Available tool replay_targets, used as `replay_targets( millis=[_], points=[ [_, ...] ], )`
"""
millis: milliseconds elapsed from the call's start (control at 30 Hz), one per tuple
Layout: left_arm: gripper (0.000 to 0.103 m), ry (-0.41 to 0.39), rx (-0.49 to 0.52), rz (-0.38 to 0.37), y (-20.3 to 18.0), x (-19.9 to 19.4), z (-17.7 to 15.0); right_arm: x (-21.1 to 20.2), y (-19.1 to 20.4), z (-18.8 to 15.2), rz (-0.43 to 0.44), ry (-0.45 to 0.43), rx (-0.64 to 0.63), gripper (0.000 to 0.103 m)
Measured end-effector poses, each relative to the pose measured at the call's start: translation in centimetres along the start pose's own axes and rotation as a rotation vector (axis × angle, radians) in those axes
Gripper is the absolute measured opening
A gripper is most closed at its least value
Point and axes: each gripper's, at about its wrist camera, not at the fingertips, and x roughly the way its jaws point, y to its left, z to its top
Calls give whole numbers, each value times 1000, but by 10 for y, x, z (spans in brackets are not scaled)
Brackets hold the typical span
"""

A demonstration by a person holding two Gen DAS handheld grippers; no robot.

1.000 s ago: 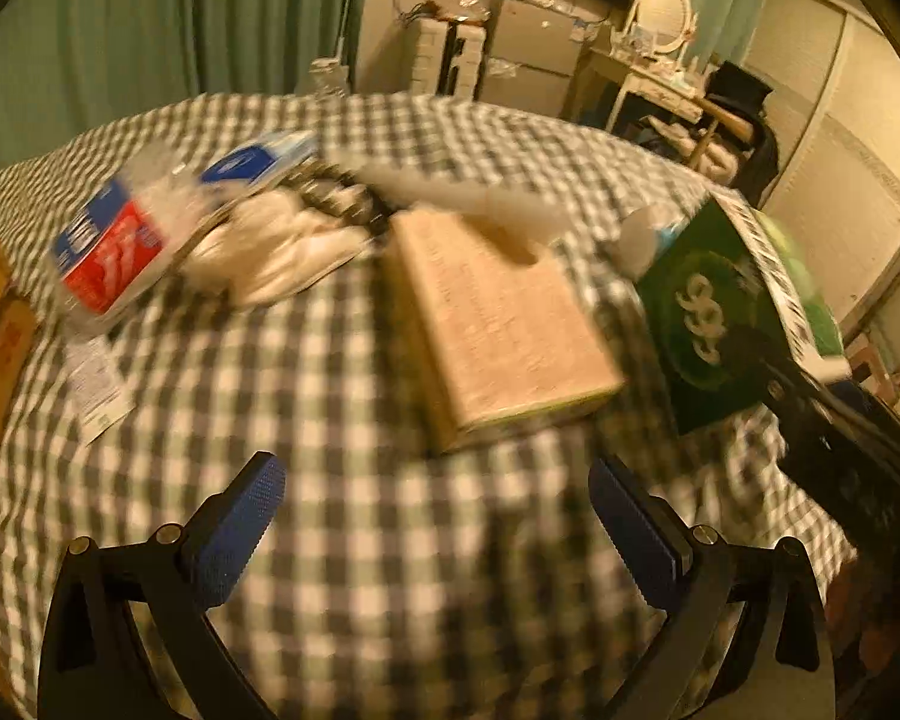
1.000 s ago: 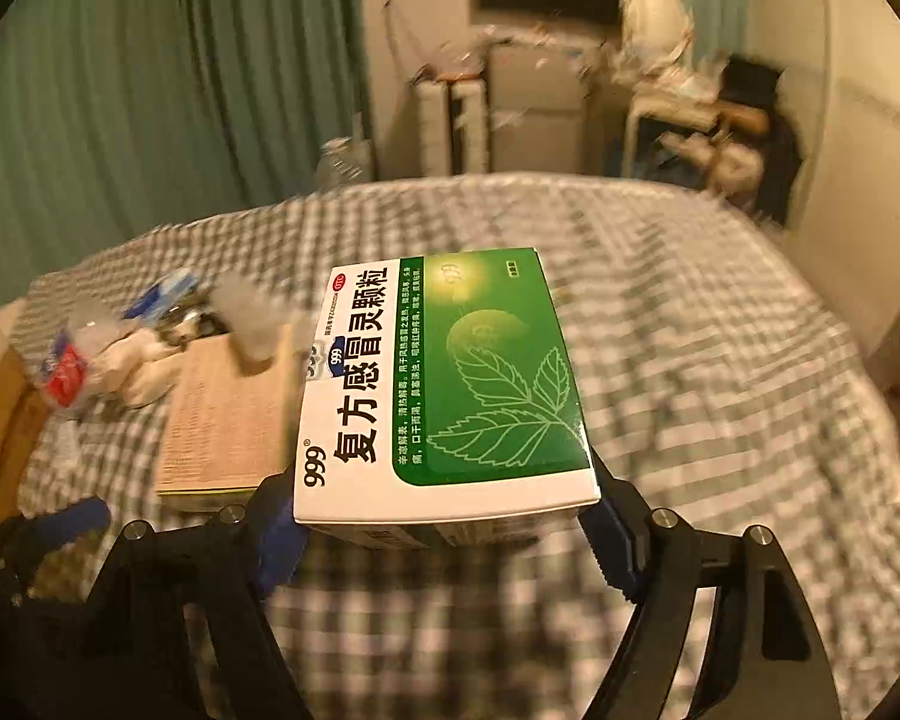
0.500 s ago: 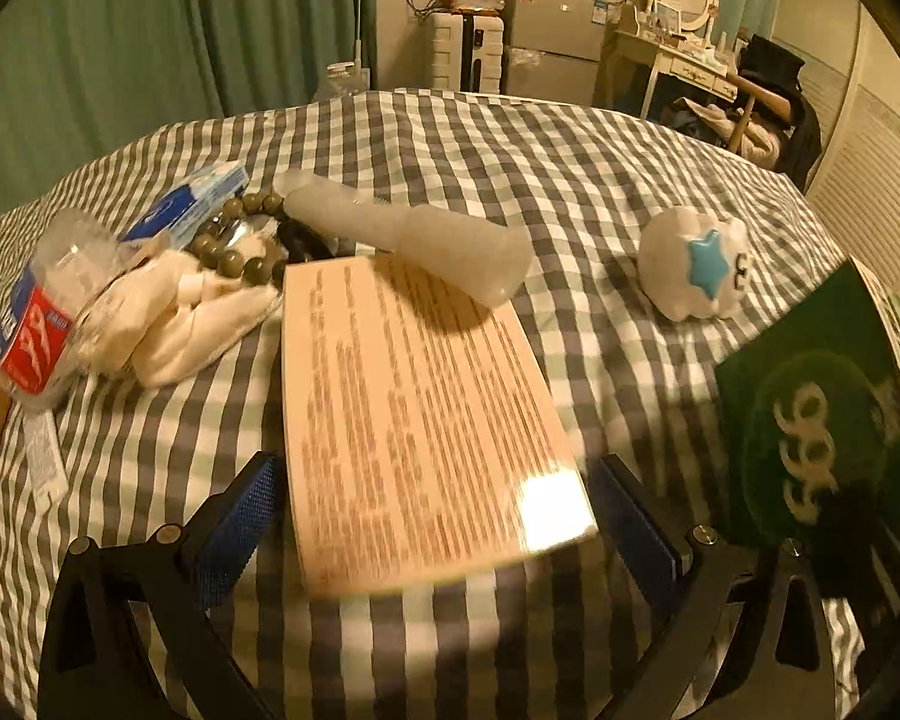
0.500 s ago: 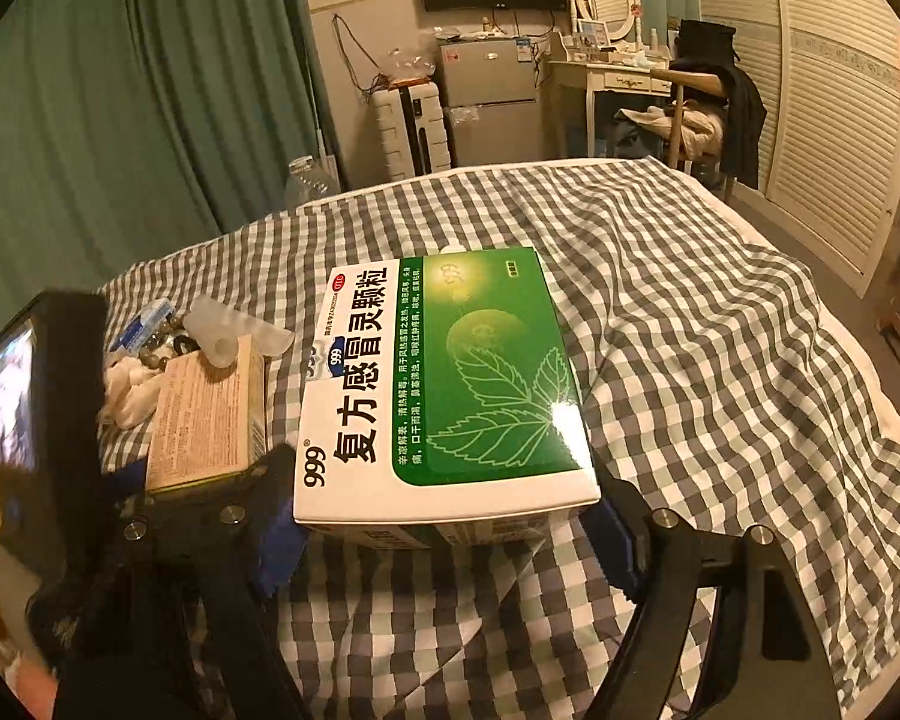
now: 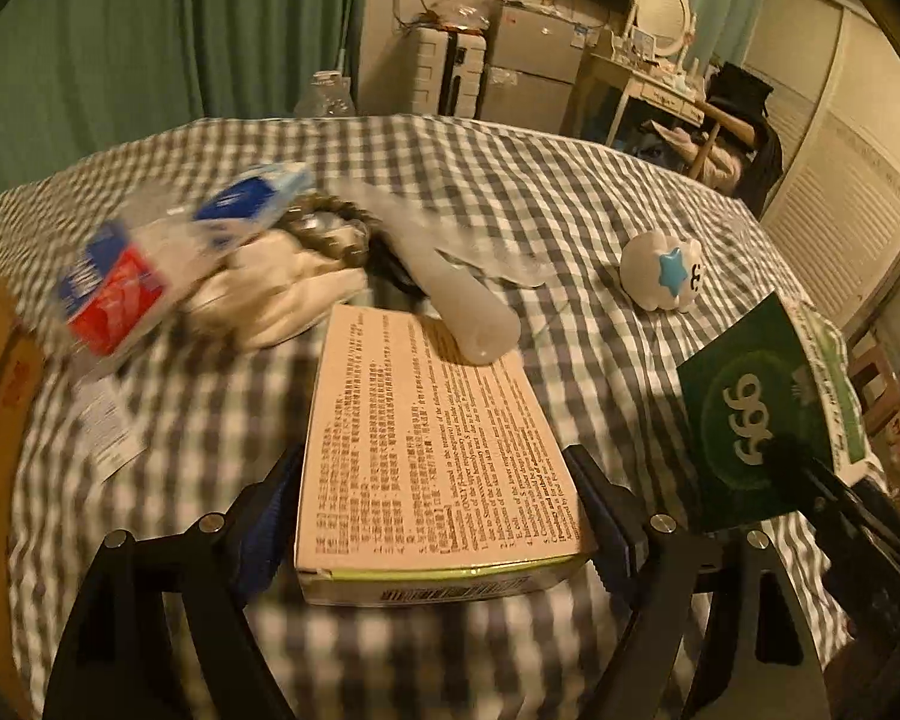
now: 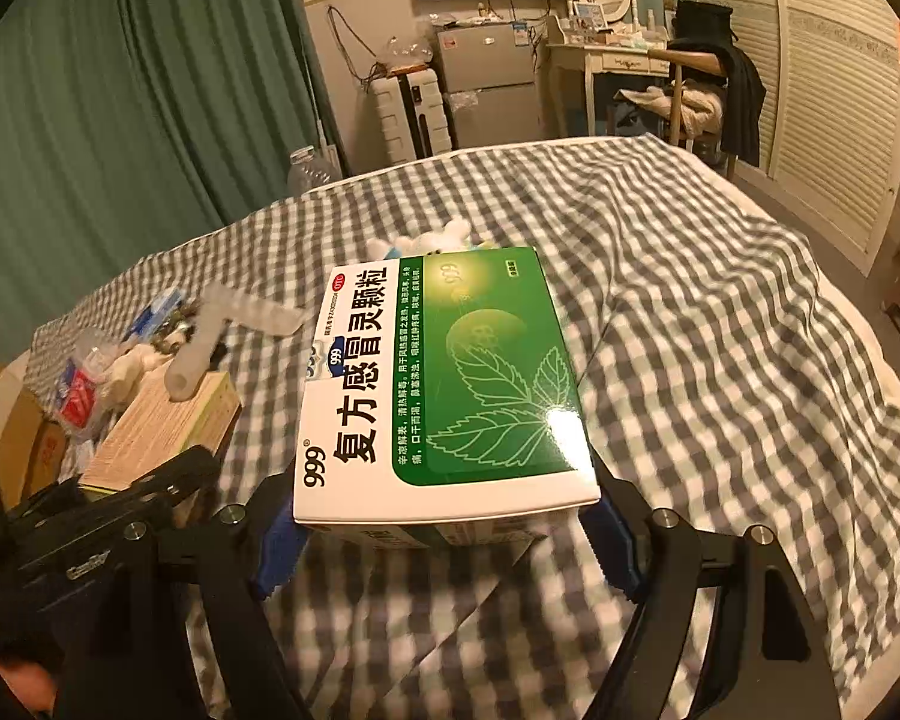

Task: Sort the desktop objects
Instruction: 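Grasp the tan printed box with the left tool while the right tool holds the medicine box, then carry both boxes into the cardboard box and open both tools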

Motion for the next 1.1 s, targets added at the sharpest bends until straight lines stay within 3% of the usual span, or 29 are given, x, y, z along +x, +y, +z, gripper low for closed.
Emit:
replay_targets(
  millis=[400, 567, 633, 667, 933, 1100],
  points=[
    [83, -14, -50, -65, 49, -82, -54, -60, 42, -31, 29, 8, -51, 78],
    [79, -56, -45, -89, 56, -121, -65, -89, 69, -37, 59, -13, -75, 78],
    [43, -74, -34, -102, 59, -134, -66, -98, 81, -40, 68, -15, -94, 78],
    [35, -62, -23, -98, 61, -137, -66, -102, 89, -43, 64, -16, -110, 78],
    [36, 47, -43, -116, 84, -122, -88, -120, 112, -56, 59, -16, -138, 78],
    [29, 33, -62, -136, 93, -118, -105, -121, 111, -59, 60, -2, -138, 78]
  ],
)
